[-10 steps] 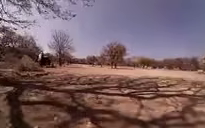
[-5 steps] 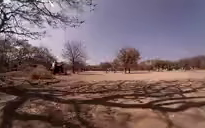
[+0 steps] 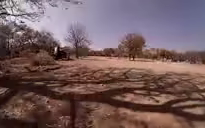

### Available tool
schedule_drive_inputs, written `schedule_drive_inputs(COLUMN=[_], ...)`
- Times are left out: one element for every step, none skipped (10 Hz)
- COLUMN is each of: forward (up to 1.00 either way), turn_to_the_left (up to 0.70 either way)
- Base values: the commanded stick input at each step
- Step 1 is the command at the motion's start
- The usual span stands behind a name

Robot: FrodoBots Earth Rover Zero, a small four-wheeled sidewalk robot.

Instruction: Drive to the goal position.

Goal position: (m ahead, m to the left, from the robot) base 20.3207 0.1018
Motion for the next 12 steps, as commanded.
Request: schedule_drive_inputs(forward=[1.00, 1.00, 1.00, 1.00, 1.00, 1.00, 1.00, 1.00, 1.00, 1.00, 1.00, 1.00], turn_to_the_left=[0.05, 0.05, 0.03, 0.03, 0.03, 0.03, 0.03, 0.02, 0.00, 0.00, -0.04, -0.13])
